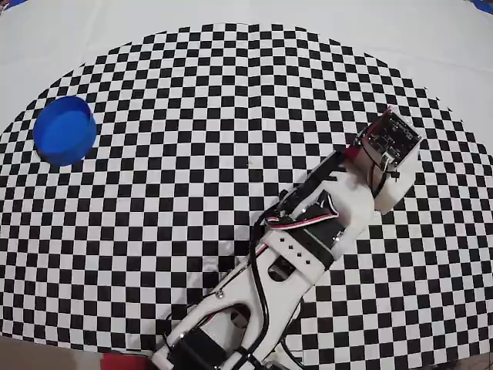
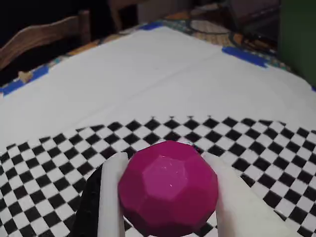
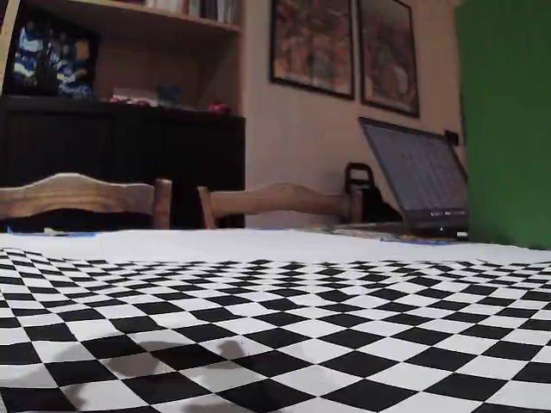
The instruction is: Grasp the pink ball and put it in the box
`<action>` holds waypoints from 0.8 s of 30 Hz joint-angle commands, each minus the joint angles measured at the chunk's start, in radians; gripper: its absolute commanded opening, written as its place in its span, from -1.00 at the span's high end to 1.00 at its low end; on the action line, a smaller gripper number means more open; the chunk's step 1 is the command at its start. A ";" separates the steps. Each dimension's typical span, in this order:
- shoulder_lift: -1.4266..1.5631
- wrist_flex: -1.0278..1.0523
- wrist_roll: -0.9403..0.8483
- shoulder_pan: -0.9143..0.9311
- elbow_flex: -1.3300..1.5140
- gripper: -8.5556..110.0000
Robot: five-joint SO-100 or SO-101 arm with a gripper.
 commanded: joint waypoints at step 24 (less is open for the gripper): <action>0.175 0.003 -0.005 -0.514 0.184 0.85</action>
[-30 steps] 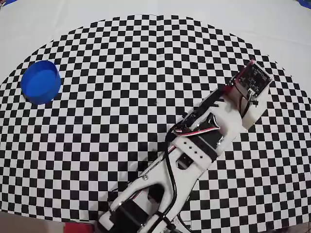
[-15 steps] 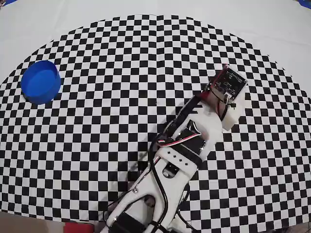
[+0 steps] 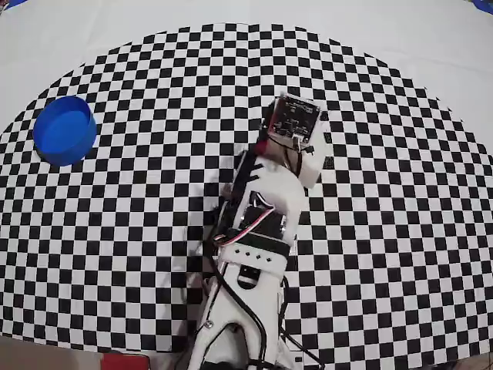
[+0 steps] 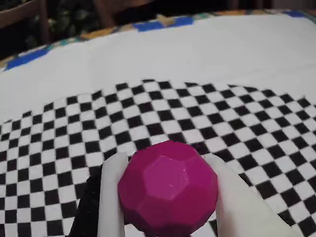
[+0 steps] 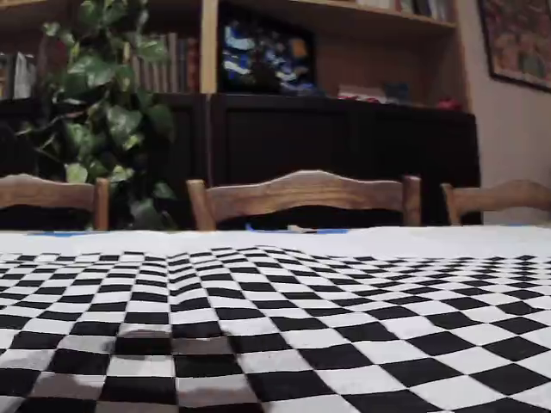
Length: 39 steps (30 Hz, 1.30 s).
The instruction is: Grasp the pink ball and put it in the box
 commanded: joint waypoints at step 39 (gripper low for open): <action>0.106 -0.003 0.008 -0.663 0.048 0.85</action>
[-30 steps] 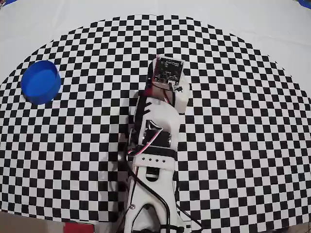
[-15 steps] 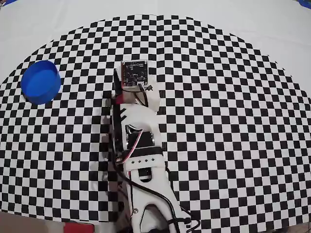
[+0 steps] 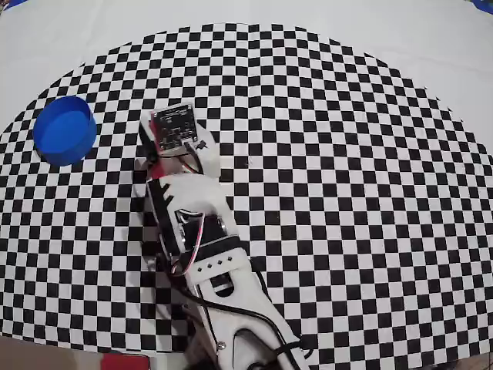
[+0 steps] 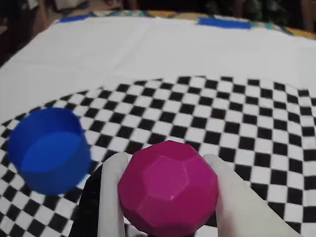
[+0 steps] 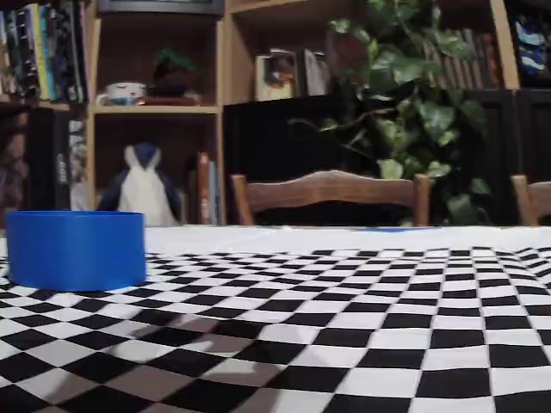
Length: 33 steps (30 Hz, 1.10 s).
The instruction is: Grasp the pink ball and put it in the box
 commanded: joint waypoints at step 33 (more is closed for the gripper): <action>-0.181 -0.060 0.005 -0.293 -0.080 0.85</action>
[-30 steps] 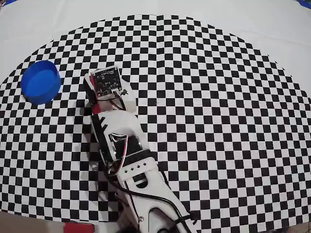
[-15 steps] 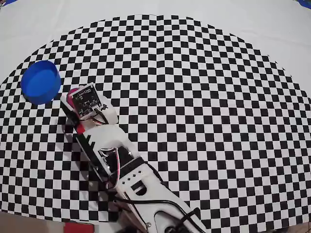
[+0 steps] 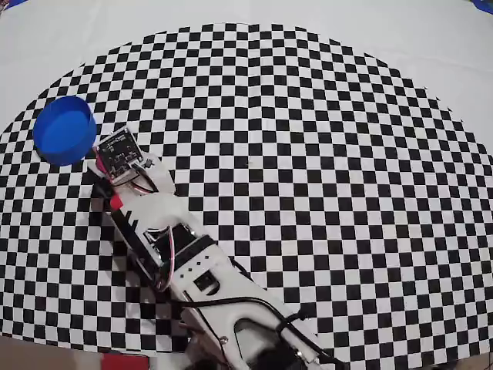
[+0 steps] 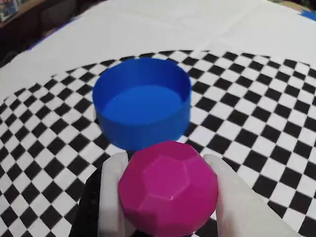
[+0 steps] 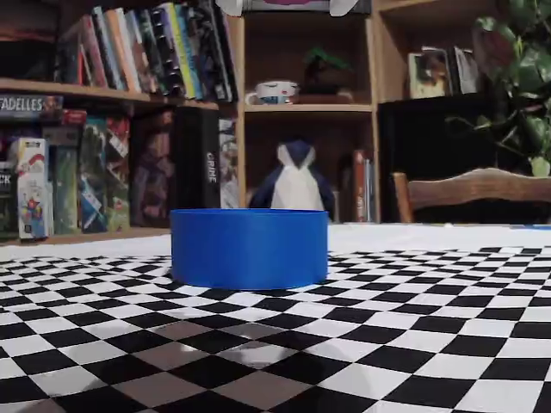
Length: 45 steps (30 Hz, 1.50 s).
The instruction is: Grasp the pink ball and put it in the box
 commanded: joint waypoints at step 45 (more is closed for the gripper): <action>-0.856 -0.109 0.006 -0.061 -0.664 0.85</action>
